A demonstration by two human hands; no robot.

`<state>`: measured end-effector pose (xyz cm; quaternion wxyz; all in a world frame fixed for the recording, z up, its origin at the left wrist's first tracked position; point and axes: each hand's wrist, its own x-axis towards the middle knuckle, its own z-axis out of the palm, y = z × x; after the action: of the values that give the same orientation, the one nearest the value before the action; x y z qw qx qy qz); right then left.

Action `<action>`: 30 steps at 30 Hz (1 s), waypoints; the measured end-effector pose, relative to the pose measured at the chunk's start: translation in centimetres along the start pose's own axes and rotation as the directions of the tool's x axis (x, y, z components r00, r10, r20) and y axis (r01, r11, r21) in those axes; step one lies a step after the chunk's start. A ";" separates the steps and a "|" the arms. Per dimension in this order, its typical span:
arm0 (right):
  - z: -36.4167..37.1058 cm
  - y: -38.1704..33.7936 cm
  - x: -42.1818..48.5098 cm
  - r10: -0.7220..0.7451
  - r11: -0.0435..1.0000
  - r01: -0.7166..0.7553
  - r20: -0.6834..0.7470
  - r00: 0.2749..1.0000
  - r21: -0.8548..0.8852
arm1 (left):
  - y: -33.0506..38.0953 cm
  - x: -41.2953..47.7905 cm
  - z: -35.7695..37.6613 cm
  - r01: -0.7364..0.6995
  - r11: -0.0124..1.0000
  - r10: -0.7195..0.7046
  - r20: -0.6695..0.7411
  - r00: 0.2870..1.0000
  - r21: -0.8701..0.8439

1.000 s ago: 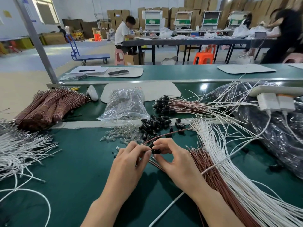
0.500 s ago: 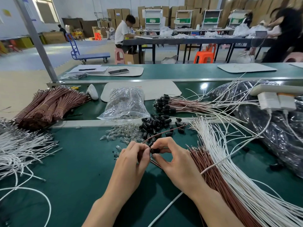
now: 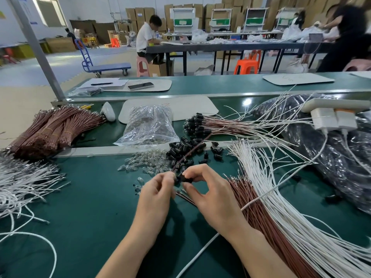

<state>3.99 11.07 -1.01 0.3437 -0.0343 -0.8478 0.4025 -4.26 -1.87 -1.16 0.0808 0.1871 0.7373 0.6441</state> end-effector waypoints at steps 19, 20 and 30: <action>-3.8 2.1 2.0 0.703 0.030 -0.141 0.079 0.707 0.990 | -1.2 -0.7 -1.0 -0.330 0.828 0.303 0.134 0.944 0.454; -3.8 2.1 2.0 0.704 0.018 -0.133 0.082 0.706 0.991 | -1.3 -0.6 -1.1 -0.313 0.832 0.293 0.116 0.949 0.459; -3.8 2.2 2.1 0.733 0.008 -0.117 0.073 0.676 0.993 | -1.8 -0.3 -1.1 -0.297 0.825 0.337 0.004 0.941 0.480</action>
<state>4.27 15.77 0.26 0.3304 -0.1763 -0.2167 0.9015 -4.74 -3.19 -2.74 -0.1057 0.2947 0.8332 0.4558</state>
